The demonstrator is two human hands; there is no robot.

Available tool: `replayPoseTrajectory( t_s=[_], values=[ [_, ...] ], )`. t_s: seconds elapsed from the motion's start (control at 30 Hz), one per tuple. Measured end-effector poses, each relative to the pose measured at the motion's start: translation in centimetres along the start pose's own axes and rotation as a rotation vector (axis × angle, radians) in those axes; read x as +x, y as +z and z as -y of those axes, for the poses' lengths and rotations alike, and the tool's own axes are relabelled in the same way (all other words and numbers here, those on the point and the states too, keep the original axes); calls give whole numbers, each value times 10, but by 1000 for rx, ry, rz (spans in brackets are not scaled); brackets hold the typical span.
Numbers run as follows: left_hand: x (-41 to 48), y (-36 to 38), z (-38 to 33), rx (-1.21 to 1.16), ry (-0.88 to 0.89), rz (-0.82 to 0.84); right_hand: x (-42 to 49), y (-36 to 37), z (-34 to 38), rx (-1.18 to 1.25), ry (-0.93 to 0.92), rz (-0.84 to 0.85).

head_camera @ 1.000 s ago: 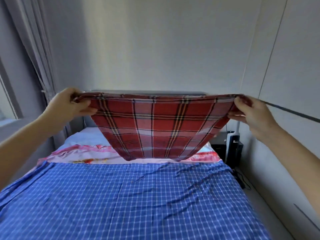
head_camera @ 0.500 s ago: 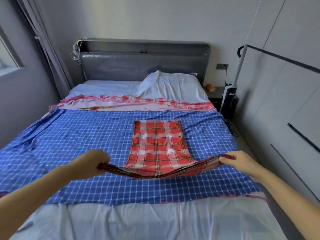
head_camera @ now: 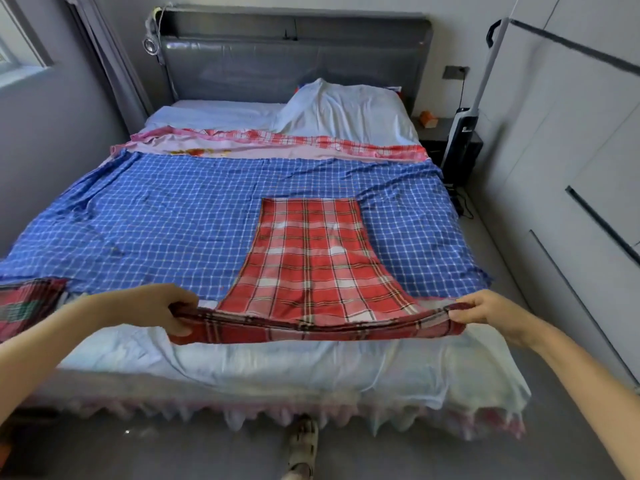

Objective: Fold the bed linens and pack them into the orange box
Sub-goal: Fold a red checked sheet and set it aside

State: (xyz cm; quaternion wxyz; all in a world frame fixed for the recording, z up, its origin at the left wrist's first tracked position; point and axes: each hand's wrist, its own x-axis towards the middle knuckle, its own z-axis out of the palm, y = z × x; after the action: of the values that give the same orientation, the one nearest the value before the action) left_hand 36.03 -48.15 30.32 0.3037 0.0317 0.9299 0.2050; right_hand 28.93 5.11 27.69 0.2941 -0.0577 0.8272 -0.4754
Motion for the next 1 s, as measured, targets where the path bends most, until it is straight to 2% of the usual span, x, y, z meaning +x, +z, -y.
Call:
replayPoseTrajectory(
  t_s=[0.1,0.2,0.27,0.43,0.63,0.73,0.87,1.0],
  values=[
    [-21,4,-3,-282,-31,15,-17,-10,-9,144,-34,61],
    [-16,9,-7,-323,-43,-11,-10,-8,-7,150,-30,44],
    [2,19,-6,-373,-101,-64,8,-4,-8,175,6,-30],
    [77,22,15,-539,-214,-315,92,9,-13,233,92,-322],
    [185,-16,42,-949,-304,-617,214,-1,1,294,148,-570],
    [247,-37,58,-1055,-345,-685,291,-10,-7,267,147,-662],
    [330,-41,82,-1105,-442,-722,370,-2,-7,235,195,-714],
    [393,-35,102,-1134,-488,-731,437,-13,-39,149,226,-728]
  ],
)
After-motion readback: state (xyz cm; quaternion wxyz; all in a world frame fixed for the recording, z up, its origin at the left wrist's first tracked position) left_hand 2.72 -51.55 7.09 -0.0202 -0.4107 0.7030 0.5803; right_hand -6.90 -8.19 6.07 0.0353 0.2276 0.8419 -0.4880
